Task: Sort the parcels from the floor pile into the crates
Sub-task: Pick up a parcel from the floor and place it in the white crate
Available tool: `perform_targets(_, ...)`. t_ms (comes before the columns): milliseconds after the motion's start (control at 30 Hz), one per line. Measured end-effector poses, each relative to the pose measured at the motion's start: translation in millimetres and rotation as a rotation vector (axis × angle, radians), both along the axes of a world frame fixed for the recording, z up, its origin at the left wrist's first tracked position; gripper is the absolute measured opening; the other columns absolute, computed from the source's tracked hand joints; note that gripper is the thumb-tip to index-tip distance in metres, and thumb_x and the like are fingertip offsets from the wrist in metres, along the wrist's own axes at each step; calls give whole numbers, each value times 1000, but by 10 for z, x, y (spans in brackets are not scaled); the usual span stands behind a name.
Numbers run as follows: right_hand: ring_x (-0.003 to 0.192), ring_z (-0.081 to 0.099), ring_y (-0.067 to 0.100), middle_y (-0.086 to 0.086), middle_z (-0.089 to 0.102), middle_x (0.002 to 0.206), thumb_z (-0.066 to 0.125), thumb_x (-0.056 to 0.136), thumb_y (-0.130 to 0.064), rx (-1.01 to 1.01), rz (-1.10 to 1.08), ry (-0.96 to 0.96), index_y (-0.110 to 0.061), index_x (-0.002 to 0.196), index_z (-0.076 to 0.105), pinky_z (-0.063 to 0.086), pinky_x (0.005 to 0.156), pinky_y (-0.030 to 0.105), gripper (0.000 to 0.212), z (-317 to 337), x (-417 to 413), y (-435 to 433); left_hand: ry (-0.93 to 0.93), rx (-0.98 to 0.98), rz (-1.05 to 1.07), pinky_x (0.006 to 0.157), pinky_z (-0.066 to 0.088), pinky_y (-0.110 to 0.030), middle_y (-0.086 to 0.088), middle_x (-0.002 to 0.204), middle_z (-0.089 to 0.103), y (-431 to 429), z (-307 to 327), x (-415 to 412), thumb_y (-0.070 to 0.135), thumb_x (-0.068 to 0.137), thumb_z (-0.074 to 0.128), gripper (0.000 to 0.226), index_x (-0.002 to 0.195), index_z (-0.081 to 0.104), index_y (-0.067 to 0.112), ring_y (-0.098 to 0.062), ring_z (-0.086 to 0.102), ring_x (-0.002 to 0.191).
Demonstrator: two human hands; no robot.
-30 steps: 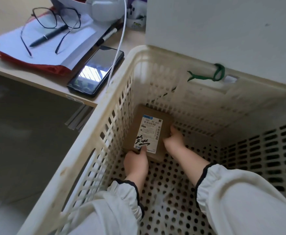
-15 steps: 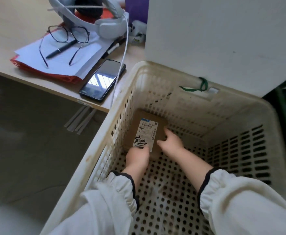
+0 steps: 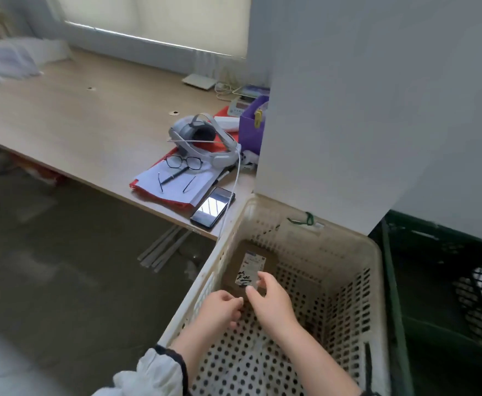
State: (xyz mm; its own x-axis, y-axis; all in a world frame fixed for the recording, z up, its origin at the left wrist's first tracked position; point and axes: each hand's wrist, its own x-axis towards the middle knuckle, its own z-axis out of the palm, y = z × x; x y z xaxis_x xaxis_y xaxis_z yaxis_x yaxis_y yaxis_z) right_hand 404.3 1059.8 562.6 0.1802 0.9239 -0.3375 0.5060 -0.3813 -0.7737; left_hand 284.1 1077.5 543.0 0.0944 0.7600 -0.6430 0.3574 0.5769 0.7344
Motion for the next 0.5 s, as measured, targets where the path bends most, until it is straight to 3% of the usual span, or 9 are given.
perform_targets(133, 103, 54, 8, -7, 57, 111, 54, 89, -24, 87, 144, 53, -19, 132, 48, 42, 89, 21, 44, 318, -570, -475, -95, 26, 176, 33, 33, -13, -11, 76, 60, -676, 368, -606, 11, 94, 53, 13, 82, 56, 5, -14, 52, 50)
perform_targets(367, 109, 56, 13, 2, 60, 120, 56, 89, -27, 113, 656, 57, -16, 130, 51, 44, 95, 26, 43, 840, -2247, -1295, -59, 131, 605, 45, 34, -19, -9, 71, 59, -1951, 761, -2135, 12, 95, 50, 14, 82, 56, 9, -17, 50, 50)
perform_targets(500, 109, 58, 20, 7, 63, 118, 58, 87, -23, 125, 955, 45, -11, 123, 56, 45, 94, 28, 38, 1072, -3316, -2136, 22, 177, 881, 40, 32, -13, -3, 67, 57, -3071, 1020, -2994, 11, 96, 42, 21, 78, 52, 14, -14, 50, 49)
